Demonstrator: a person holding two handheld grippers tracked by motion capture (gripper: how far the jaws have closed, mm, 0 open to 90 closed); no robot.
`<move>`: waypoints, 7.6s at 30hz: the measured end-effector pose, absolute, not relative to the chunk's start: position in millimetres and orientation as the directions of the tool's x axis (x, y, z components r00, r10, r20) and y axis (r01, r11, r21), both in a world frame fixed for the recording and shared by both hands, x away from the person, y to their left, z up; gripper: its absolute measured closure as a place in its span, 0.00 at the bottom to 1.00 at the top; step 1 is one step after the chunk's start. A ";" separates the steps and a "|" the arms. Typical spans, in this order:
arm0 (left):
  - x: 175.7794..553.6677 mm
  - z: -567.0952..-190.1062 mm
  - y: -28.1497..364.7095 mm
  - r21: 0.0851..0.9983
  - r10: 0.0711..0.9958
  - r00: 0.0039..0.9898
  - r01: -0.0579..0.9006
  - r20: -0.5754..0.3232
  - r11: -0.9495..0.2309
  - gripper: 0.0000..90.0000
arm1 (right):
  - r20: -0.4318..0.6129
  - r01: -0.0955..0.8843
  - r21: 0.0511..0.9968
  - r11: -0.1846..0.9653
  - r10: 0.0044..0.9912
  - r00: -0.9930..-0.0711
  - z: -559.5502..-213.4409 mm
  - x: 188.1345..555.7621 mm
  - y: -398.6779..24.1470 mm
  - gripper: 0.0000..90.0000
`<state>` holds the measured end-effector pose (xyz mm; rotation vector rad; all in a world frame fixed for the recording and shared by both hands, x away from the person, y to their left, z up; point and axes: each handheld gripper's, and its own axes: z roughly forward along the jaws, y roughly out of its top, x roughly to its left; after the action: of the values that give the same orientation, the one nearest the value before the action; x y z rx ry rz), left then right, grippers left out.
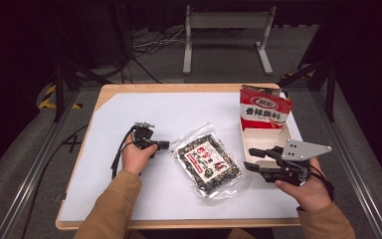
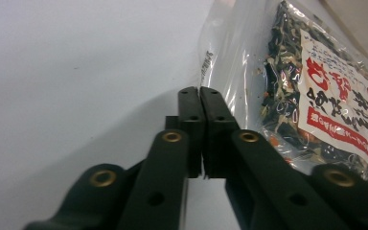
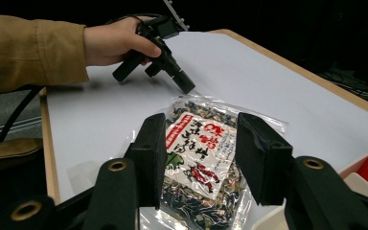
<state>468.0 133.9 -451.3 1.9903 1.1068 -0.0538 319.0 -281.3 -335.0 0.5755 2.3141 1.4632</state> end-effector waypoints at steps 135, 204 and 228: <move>331.9 -292.2 177.5 0.956 0.440 0.887 0.239 -0.143 -0.171 0.34 | 0.063 0.145 0.877 0.458 0.190 -0.980 -288.7 361.2 -236.8 0.86; 382.2 -387.6 211.5 0.857 0.664 0.725 0.449 -0.184 -0.252 0.12 | -0.085 0.079 0.971 0.227 0.631 -0.771 -230.7 347.0 -357.0 0.86; 383.8 -391.2 210.7 0.847 0.667 0.721 0.464 -0.190 -0.260 0.11 | -0.045 0.144 0.973 0.183 0.755 -0.654 -252.9 350.3 -379.8 0.86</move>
<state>383.8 210.7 -391.2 1.9106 0.8720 0.2510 350.3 -379.8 -252.9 0.8410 1.9322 1.4993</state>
